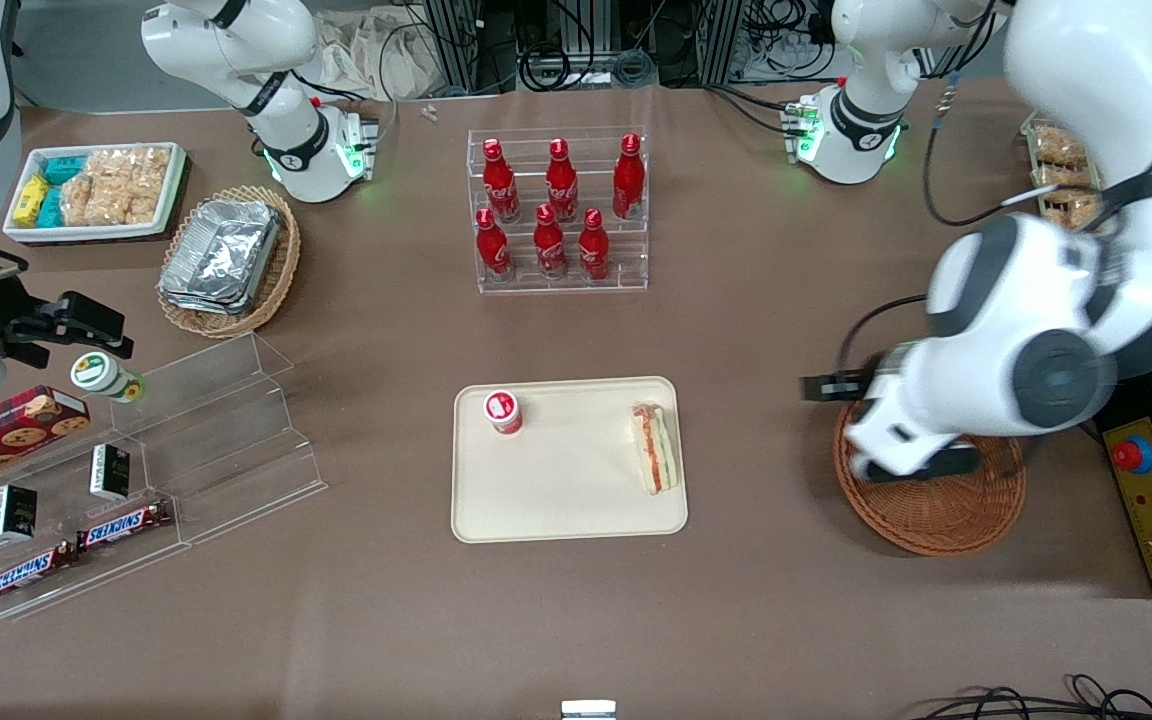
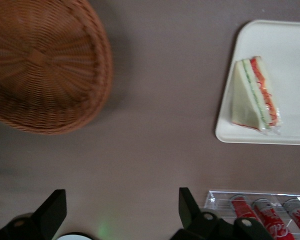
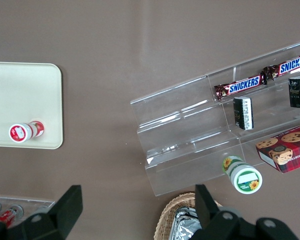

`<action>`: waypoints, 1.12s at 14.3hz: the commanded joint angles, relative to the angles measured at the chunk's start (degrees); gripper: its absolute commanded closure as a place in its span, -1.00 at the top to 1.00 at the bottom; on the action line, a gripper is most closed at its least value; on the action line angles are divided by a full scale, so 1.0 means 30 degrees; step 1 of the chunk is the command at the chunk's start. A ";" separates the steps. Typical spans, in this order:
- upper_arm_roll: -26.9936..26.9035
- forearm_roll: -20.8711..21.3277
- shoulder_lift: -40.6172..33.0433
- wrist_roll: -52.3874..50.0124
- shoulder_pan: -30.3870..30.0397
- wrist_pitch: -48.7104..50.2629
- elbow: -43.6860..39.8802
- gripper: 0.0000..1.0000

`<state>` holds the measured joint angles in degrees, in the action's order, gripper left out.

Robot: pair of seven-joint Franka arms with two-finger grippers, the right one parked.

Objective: Place sandwich from basket to tray

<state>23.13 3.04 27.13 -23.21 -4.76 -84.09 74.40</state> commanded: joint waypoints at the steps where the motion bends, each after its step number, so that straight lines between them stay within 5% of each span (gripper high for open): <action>1: 0.0024 0.0509 -0.1162 0.0911 -0.1864 0.1303 0.0454 0.99; 13: -0.0238 0.1886 -0.2215 0.3396 -0.4039 0.1574 0.0716 0.99; 16: -0.4030 0.1128 -0.2774 0.5827 -0.1443 0.1487 0.0718 0.99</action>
<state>18.38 7.37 21.69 -10.08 -14.57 -79.80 74.98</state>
